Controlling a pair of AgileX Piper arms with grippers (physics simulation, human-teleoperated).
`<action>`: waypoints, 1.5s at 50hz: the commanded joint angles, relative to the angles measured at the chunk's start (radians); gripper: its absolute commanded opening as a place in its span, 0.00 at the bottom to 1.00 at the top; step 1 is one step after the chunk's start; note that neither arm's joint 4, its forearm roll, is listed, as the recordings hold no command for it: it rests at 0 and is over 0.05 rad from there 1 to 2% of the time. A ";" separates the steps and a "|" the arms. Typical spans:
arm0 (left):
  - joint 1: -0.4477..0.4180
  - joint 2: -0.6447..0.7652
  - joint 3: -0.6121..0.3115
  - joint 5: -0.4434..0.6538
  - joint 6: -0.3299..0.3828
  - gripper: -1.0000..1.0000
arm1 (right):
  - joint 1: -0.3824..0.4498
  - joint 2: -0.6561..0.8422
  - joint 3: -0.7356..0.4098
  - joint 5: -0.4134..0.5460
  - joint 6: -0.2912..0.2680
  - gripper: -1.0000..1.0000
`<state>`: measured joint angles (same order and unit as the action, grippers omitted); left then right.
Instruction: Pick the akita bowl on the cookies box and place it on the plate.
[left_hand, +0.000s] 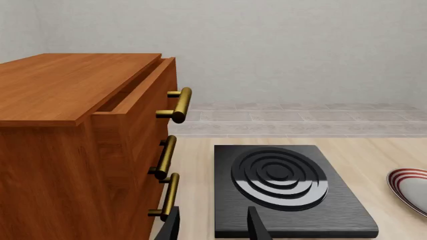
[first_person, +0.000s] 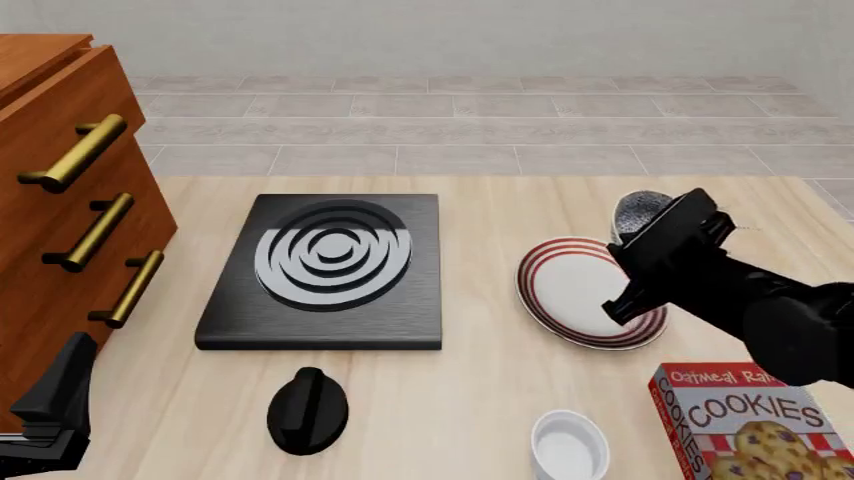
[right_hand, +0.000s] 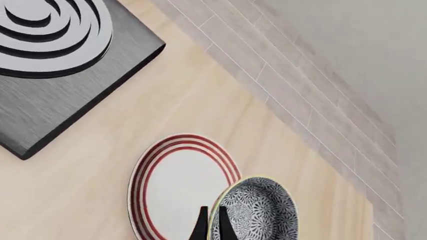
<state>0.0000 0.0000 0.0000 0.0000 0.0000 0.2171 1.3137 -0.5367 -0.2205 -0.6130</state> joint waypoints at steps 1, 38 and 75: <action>0.000 0.000 0.000 0.000 0.000 1.00 | 0.007 0.046 -0.040 0.010 0.010 0.00; 0.000 0.000 0.000 0.000 0.000 1.00 | 0.003 0.197 -0.137 0.008 -0.041 0.00; 0.000 0.000 0.000 0.000 0.000 1.00 | 0.016 0.352 -0.150 -0.074 0.000 0.00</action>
<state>0.0000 0.0000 0.0000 0.0000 0.0000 0.2312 1.6465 -0.6845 -0.2813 -0.6246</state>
